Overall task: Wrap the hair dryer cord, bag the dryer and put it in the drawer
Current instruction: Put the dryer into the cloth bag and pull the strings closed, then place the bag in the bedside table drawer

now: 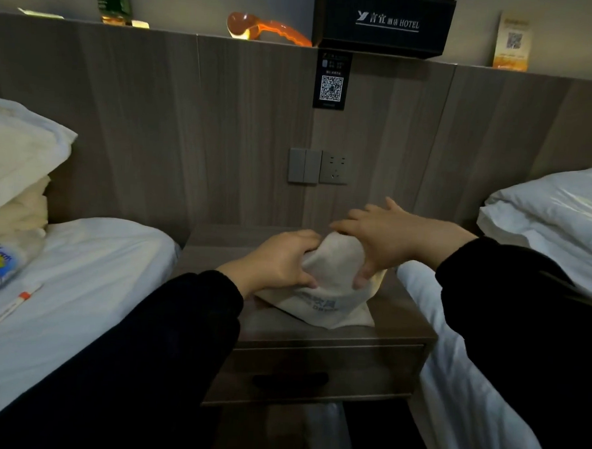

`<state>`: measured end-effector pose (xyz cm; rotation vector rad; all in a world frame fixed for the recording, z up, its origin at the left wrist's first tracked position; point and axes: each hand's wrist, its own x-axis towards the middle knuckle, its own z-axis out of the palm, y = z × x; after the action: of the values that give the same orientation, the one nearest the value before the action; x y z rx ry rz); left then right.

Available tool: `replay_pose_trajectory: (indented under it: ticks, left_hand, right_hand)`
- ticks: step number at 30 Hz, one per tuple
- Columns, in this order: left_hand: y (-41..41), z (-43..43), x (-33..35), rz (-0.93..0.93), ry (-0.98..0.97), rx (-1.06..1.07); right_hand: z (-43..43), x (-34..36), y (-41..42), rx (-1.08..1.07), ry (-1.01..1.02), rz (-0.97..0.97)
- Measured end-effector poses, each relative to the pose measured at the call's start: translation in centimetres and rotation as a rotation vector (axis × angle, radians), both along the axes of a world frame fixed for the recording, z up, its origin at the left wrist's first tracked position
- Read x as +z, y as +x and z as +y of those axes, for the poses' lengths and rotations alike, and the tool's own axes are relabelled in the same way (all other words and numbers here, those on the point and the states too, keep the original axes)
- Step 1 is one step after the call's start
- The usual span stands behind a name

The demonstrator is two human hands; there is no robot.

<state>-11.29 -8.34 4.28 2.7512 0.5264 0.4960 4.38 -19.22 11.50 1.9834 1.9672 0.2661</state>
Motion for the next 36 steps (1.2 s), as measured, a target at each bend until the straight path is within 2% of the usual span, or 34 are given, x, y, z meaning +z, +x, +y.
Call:
replay_pose_trajectory:
  ticks: [4, 6, 9, 13, 16, 22, 26, 28, 30, 32, 36]
  left_hand:
    - [0.0, -0.1, -0.2, -0.056, 0.01, -0.06]
    - [0.1, -0.3, -0.3, -0.08, 0.006, -0.055]
    - [-0.1, -0.7, -0.9, -0.156, -0.124, -0.039]
    - [-0.2, -1.5, -2.6, -0.275, -0.41, -0.031]
    - [0.5, -2.8, -3.1, -0.35, -0.522, -0.047]
    - [2.9, -4.6, -4.2, -0.444, -0.457, 0.022]
    - [2.1, -5.3, -6.0, -0.48, -0.551, 0.046]
    - [0.8, -5.7, -7.9, -0.517, -0.404, 0.214]
    - [-0.7, -6.0, -10.0, -0.444, -0.228, 0.319]
    - [-1.7, -6.4, -12.2, -0.223, -0.153, 0.259]
    - [-2.3, -7.8, -16.2, 0.225, -0.044, 0.184]
  right_hand:
    - [0.4, 0.0, 0.1, -0.04, -0.083, -0.094]
    - [0.4, -0.1, 0.0, -0.073, -0.118, -0.06]
    - [-0.5, -0.3, 0.3, -0.021, -0.025, 0.029]
    - [-2.2, -1.1, 1.7, -0.099, 0.153, 0.436]
    - [-3.1, -2.8, 2.2, -0.141, 0.291, 0.523]
    - [-6.0, -7.0, 3.0, -0.32, 0.642, 0.836]
    - [-7.9, -10.5, 4.2, -0.57, 0.939, 1.14]
    - [-9.1, -11.8, 4.6, -0.723, 1.068, 1.357]
    - [-10.1, -13.1, 4.9, -0.822, 1.135, 1.555]
    - [-11.0, -14.3, 5.2, -0.89, 1.166, 1.717]
    - [-12.3, -16.4, 5.2, -1.048, 1.15, 1.831]
